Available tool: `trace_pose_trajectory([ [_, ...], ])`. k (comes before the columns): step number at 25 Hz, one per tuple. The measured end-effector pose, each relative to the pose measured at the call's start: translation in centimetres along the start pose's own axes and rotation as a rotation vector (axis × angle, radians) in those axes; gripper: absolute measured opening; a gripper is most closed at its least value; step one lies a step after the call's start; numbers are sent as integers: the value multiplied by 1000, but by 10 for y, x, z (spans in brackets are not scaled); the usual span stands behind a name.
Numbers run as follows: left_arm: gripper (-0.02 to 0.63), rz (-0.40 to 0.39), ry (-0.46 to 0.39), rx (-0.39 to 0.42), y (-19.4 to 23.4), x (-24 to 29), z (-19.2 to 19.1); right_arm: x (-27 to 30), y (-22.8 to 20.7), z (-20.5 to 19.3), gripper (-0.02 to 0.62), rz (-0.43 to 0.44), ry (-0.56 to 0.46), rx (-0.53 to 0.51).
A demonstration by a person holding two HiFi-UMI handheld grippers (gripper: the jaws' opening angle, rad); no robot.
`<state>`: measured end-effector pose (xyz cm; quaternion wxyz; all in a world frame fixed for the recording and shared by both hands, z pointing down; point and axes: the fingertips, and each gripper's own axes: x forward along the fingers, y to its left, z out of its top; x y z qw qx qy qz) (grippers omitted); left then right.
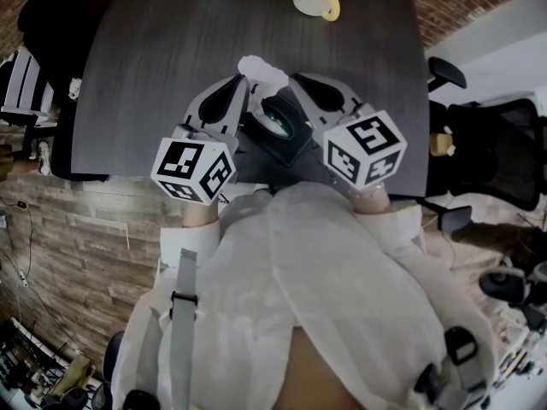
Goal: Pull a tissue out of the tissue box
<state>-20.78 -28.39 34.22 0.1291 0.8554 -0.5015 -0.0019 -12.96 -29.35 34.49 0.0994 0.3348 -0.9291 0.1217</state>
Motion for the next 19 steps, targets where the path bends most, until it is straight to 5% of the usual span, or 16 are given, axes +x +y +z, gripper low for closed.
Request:
trace_pose_trajectory([
  [19, 6, -6, 2, -16, 2, -4, 0, -4, 6, 0, 3, 15, 2, 7],
])
